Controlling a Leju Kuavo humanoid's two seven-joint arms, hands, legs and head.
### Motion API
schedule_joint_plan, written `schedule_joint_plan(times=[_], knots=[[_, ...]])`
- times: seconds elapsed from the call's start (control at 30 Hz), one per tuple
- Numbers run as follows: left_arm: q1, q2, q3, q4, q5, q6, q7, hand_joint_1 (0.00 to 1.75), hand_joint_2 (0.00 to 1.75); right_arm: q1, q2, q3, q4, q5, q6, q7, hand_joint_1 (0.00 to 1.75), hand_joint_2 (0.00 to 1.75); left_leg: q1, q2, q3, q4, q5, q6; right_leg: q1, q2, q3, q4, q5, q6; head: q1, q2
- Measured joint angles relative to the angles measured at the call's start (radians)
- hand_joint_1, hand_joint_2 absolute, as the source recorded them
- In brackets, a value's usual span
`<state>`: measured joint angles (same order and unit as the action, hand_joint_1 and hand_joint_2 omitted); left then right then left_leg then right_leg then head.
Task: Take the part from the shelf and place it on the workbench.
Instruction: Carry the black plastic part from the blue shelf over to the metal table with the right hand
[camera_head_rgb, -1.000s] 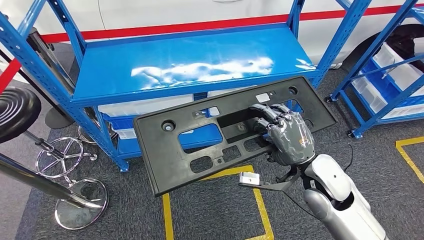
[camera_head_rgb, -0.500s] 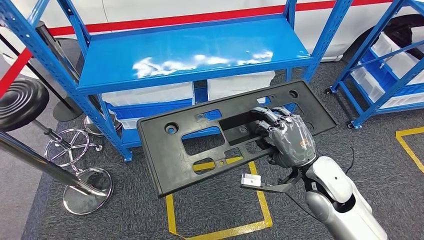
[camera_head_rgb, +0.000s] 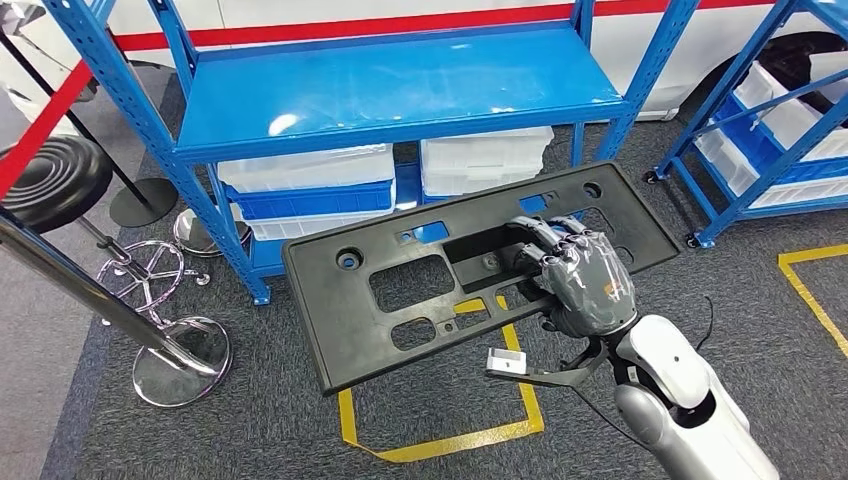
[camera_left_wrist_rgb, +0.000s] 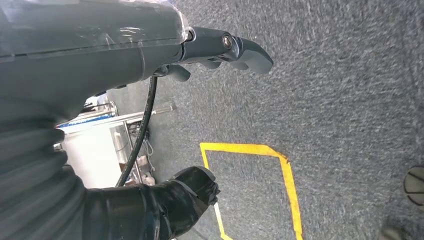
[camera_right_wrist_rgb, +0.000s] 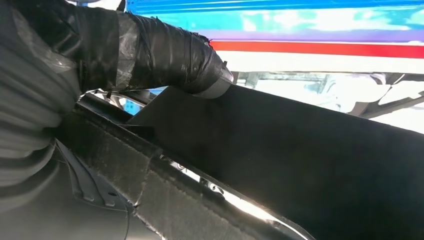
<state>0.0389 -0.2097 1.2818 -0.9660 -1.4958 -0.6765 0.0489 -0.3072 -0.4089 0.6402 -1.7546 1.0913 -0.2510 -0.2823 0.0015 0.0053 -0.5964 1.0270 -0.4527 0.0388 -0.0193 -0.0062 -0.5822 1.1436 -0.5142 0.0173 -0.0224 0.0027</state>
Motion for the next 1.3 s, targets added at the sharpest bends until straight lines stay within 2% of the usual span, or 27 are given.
schedule_joint_plan(times=[0.07, 0.17, 0.23, 0.3, 0.33, 0.37, 0.43, 0.47, 0.5, 0.57, 0.6, 0.67, 0.7, 0.73, 0.77, 0.83, 0.87, 0.9, 0.93, 0.97, 1.0, 1.07, 1.1, 1.17, 1.2, 1.23, 1.3], knots=[[0.000, 0.000, 0.000, -0.001, 0.000, -0.001, -0.001, 0.00, 1.75, -0.001, -0.001, -0.002, 0.000, 0.000, 0.000, 0.000, 1.75, 1.75, -0.002, -0.001, -0.010, 0.005, 0.010, -0.010, 0.005, 0.002, 0.051, -0.087, -0.004, -0.007, 0.000, 0.000], [0.002, -0.001, 0.000, -0.002, 0.000, -0.002, -0.002, 0.00, 1.75, -0.003, -0.001, -0.004, -0.001, -0.002, 0.002, 0.000, 1.75, 1.75, -0.002, -0.003, -0.022, 0.006, 0.018, -0.027, 0.006, -0.001, 0.044, -0.108, 0.010, -0.026, 0.000, 0.000], [0.003, -0.002, 0.000, -0.004, 0.000, -0.006, -0.002, 0.00, 1.75, -0.005, -0.001, -0.005, -0.001, -0.009, 0.005, -0.002, 1.75, 1.75, -0.001, -0.005, -0.044, 0.052, -0.040, -0.036, 0.001, -0.008, 0.026, -0.116, 0.031, -0.045, -0.001, 0.000], [0.003, -0.003, 0.000, -0.004, 0.000, -0.011, 0.000, 0.00, 1.75, -0.007, -0.001, -0.008, 0.000, -0.021, 0.010, -0.006, 1.75, 1.75, 0.003, -0.006, -0.077, 0.166, -0.135, -0.043, 0.003, -0.017, 0.000, -0.115, 0.051, -0.055, -0.001, 0.000], [0.002, -0.004, 0.000, -0.004, 0.000, -0.013, 0.002, 0.00, 1.75, -0.007, -0.001, -0.010, 0.000, -0.027, 0.012, -0.008, 1.75, 1.75, 0.005, -0.006, -0.089, 0.227, -0.165, -0.047, 0.004, -0.023, -0.014, -0.114, 0.061, -0.057, -0.001, 0.000], [0.002, -0.004, 0.000, -0.005, 0.000, -0.015, 0.005, 0.00, 1.75, -0.008, -0.001, -0.012, 0.001, -0.031, 0.015, -0.010, 1.75, 1.75, 0.006, -0.005, -0.091, 0.268, -0.170, -0.051, 0.005, -0.030, -0.028, -0.112, 0.071, -0.057, -0.001, 0.000], [0.001, -0.005, 0.000, -0.008, 0.000, -0.018, 0.010, 0.00, 1.75, -0.008, -0.001, -0.016, 0.004, -0.035, 0.018, -0.014, 1.75, 1.75, 0.009, -0.002, -0.050, 0.256, -0.121, -0.055, 0.005, -0.045, -0.057, -0.106, 0.088, -0.054, -0.001, 0.000], [0.000, -0.005, 0.000, -0.011, 0.000, -0.020, 0.011, 0.00, 1.75, -0.009, -0.001, -0.017, 0.005, -0.034, 0.018, -0.016, 1.75, 1.75, 0.010, 0.006, -0.006, 0.203, -0.091, -0.056, 0.004, -0.054, -0.070, -0.101, 0.096, -0.051, -0.001, 0.000], [-0.003, -0.005, 0.000, -0.015, 0.000, -0.021, 0.011, 0.00, 1.75, -0.009, -0.001, -0.020, 0.006, -0.033, 0.018, -0.017, 1.75, 1.75, 0.009, 0.024, 0.049, 0.124, -0.080, -0.056, 0.005, -0.063, -0.080, -0.095, 0.102, -0.046, -0.001, 0.000], [-0.008, -0.006, 0.000, -0.024, 0.000, -0.023, 0.010, 0.00, 1.75, -0.010, -0.001, -0.026, 0.007, -0.030, 0.017, -0.017, 1.75, 1.75, 0.002, 0.050, 0.129, -0.002, -0.089, -0.049, 0.005, -0.083, -0.090, -0.088, 0.115, -0.035, -0.001, 0.000], [-0.009, -0.006, 0.000, -0.028, 0.000, -0.024, 0.009, 0.00, 1.75, -0.011, -0.001, -0.029, 0.008, -0.029, 0.017, -0.016, 1.75, 1.75, -0.002, 0.053, 0.143, -0.032, -0.096, -0.043, 0.004, -0.095, -0.090, -0.088, 0.123, -0.029, -0.001, 0.000], [-0.005, -0.007, 0.000, -0.032, 0.000, -0.026, 0.005, 0.00, 1.75, -0.015, -0.001, -0.033, 0.009, -0.025, 0.017, -0.014, 1.75, 1.75, -0.002, 0.036, 0.129, -0.038, -0.078, -0.029, 0.002, -0.109, -0.089, -0.094, 0.136, -0.017, -0.001, 0.000], [-0.003, -0.008, 0.001, -0.033, 0.000, -0.027, 0.001, 0.00, 1.75, -0.017, -0.001, -0.035, 0.009, -0.025, 0.018, -0.012, 1.75, 1.75, -0.001, 0.028, 0.119, -0.040, -0.065, -0.022, 0.001, -0.098, -0.093, -0.088, 0.121, -0.011, -0.002, 0.000], [-0.002, -0.010, 0.001, -0.035, 0.000, -0.030, -0.003, 0.00, 1.75, -0.019, -0.002, -0.040, 0.010, -0.024, 0.020, -0.011, 1.75, 1.75, 0.001, 0.020, 0.106, -0.043, -0.049, -0.013, -0.001, -0.076, -0.102, -0.067, 0.087, -0.006, -0.001, 0.000], [-0.002, -0.011, 0.001, -0.038, 0.000, -0.033, -0.008, 0.00, 1.75, -0.023, -0.003, -0.046, 0.012, -0.023, 0.024, -0.009, 1.75, 1.75, 0.003, 0.012, 0.090, -0.043, -0.033, -0.007, -0.002, -0.048, -0.114, -0.025, 0.035, -0.003, -0.001, 0.000], [-0.002, -0.012, 0.000, -0.044, 0.000, -0.040, -0.019, 0.00, 1.75, -0.035, -0.004, -0.056, 0.017, -0.022, 0.038, -0.003, 1.75, 1.75, 0.000, -0.005, 0.050, -0.037, -0.004, 0.001, -0.002, -0.008, -0.137, 0.100, -0.064, -0.002, -0.001, 0.000], [-0.002, -0.012, 0.000, -0.047, 0.000, -0.044, -0.023, 0.00, 1.75, -0.044, -0.004, -0.059, 0.021, -0.021, 0.045, -0.001, 1.75, 1.75, -0.003, -0.016, 0.028, -0.033, 0.010, 0.002, -0.001, -0.001, -0.141, 0.155, -0.081, -0.003, -0.001, 0.000], [-0.002, -0.012, 0.001, -0.051, 0.000, -0.048, -0.026, 0.00, 1.75, -0.053, -0.004, -0.061, 0.024, -0.021, 0.051, 0.000, 1.75, 1.75, -0.005, -0.026, 0.006, -0.028, 0.024, 0.002, -0.001, 0.002, -0.134, 0.186, -0.071, -0.006, -0.001, 0.000], [-0.001, -0.012, 0.001, -0.055, 0.000, -0.052, -0.028, 0.00, 1.75, -0.062, -0.004, -0.062, 0.028, -0.021, 0.056, 0.001, 1.75, 1.75, -0.006, -0.037, -0.016, -0.023, 0.037, 0.001, 0.000, 0.005, -0.110, 0.183, -0.044, -0.010, -0.001, 0.000], [-0.001, -0.012, 0.001, -0.058, 0.000, -0.056, -0.029, 0.00, 1.75, -0.071, -0.004, -0.063, 0.031, -0.021, 0.059, 0.001, 1.75, 1.75, -0.007, -0.049, -0.037, -0.017, 0.050, -0.001, 0.000, 0.013, -0.070, 0.146, -0.015, -0.016, -0.001, 0.000], [-0.001, -0.012, 0.001, -0.061, 0.000, -0.059, -0.029, 0.00, 1.75, -0.080, -0.004, -0.066, 0.032, -0.021, 0.062, 0.001, 1.75, 1.75, -0.007, -0.061, -0.056, -0.012, 0.062, -0.004, 0.000, 0.032, -0.015, 0.082, -0.005, -0.023, -0.001, 0.000], [-0.001, -0.012, 0.001, -0.065, 0.000, -0.064, -0.029, 0.00, 1.75, -0.093, -0.004, -0.073, 0.034, -0.021, 0.065, 0.001, 1.75, 1.75, -0.009, -0.084, -0.080, -0.007, 0.087, -0.012, 0.002, 0.071, 0.083, -0.059, -0.030, -0.033, -0.002, 0.000], [0.000, -0.012, 0.001, -0.067, 0.000, -0.065, -0.029, 0.00, 1.75, -0.099, -0.004, -0.076, 0.035, -0.021, 0.066, 0.001, 1.75, 1.75, -0.009, -0.095, -0.085, -0.009, 0.099, -0.017, 0.005, 0.079, 0.108, -0.101, -0.045, -0.035, -0.002, 0.000], [0.005, -0.010, 0.001, -0.072, 0.000, -0.068, -0.029, 0.00, 1.75, -0.110, -0.004, -0.078, 0.039, -0.022, 0.068, 0.002, 1.75, 1.75, -0.008, -0.120, -0.094, -0.022, 0.128, -0.030, 0.007, 0.060, 0.105, -0.118, -0.036, -0.039, -0.001, 0.000], [0.008, -0.009, 0.001, -0.075, 0.000, -0.070, -0.029, 0.00, 1.75, -0.116, -0.004, -0.078, 0.041, -0.022, 0.070, 0.003, 1.75, 1.75, -0.007, -0.115, -0.102, -0.020, 0.124, -0.035, 0.004, 0.045, 0.093, -0.122, -0.023, -0.046, -0.002, 0.000], [0.010, -0.008, 0.001, -0.076, 0.000, -0.071, -0.029, 0.00, 1.75, -0.121, -0.004, -0.078, 0.044, -0.023, 0.071, 0.003, 1.75, 1.75, -0.008, -0.098, -0.113, -0.005, 0.098, -0.041, 0.001, 0.029, 0.079, -0.125, -0.008, -0.054, -0.003, 0.000], [0.011, -0.008, 0.002, -0.079, 0.000, -0.074, -0.030, 0.00, 1.75, -0.127, -0.004, -0.079, 0.047, -0.025, 0.073, 0.004, 1.75, 1.75, -0.003, -0.044, -0.138, 0.083, -0.012, -0.051, 0.001, -0.003, 0.047, -0.129, 0.021, -0.065, -0.006, 0.000]])
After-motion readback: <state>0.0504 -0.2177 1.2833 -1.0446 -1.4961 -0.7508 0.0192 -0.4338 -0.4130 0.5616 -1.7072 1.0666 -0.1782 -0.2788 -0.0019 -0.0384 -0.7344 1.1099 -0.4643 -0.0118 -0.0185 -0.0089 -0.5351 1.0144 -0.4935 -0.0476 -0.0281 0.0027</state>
